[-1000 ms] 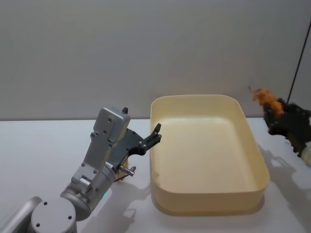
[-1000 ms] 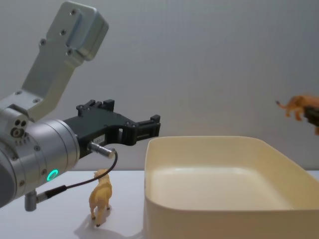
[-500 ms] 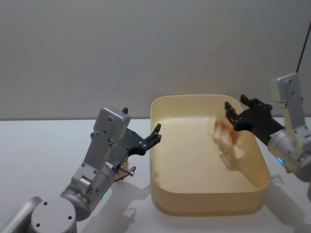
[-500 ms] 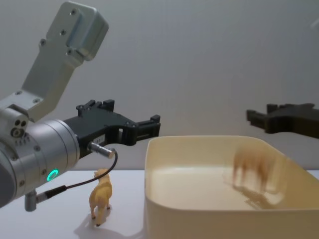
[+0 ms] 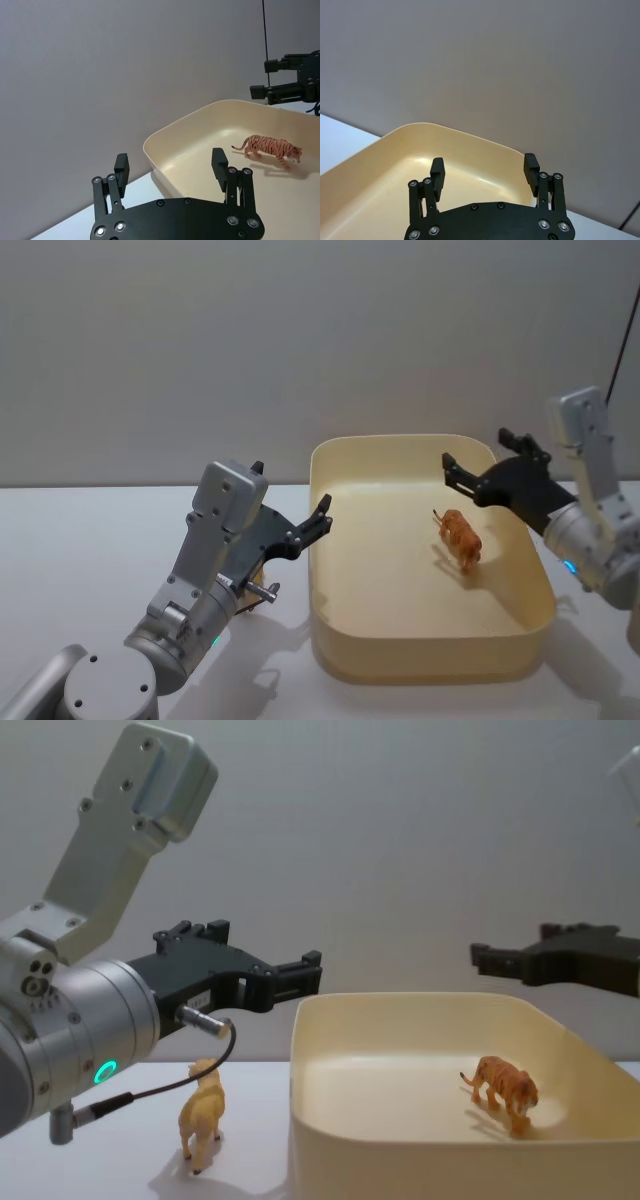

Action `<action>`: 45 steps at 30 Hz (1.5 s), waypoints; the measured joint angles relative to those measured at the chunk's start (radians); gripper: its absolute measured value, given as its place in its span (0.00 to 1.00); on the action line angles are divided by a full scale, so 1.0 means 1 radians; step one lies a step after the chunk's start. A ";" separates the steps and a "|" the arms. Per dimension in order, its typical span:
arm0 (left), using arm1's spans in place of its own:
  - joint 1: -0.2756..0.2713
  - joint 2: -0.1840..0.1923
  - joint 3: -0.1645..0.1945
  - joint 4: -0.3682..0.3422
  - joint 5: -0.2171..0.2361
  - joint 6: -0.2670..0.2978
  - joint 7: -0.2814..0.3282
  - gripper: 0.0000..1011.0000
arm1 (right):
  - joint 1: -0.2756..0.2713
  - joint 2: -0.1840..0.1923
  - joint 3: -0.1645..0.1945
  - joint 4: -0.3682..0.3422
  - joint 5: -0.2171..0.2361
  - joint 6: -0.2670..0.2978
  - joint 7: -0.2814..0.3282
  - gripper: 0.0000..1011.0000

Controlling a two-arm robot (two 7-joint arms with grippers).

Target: Pick up the toy alternately with two hands and place it into the central storage box.

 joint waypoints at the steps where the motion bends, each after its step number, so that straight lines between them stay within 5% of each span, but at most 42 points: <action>1: 0.000 0.000 0.000 0.000 0.000 0.000 0.000 0.99 | -0.004 0.003 0.002 -0.005 0.003 0.001 -0.005 0.93; 11: 0.000 0.000 0.000 0.000 0.000 0.000 0.000 0.99 | -0.089 0.063 0.052 -0.107 0.053 0.021 -0.081 0.99; 27: 0.000 0.000 0.000 0.000 0.000 0.000 0.000 0.99 | -0.304 0.182 0.159 -0.283 0.156 0.073 -0.223 0.99; 36: 0.000 0.000 0.000 0.000 0.000 0.000 0.000 0.99 | -0.372 0.221 0.197 -0.304 0.168 0.094 -0.262 0.99; 45: 0.000 0.000 0.000 0.000 0.000 0.000 0.000 0.99 | -0.365 0.226 0.201 -0.271 0.152 0.101 -0.259 0.99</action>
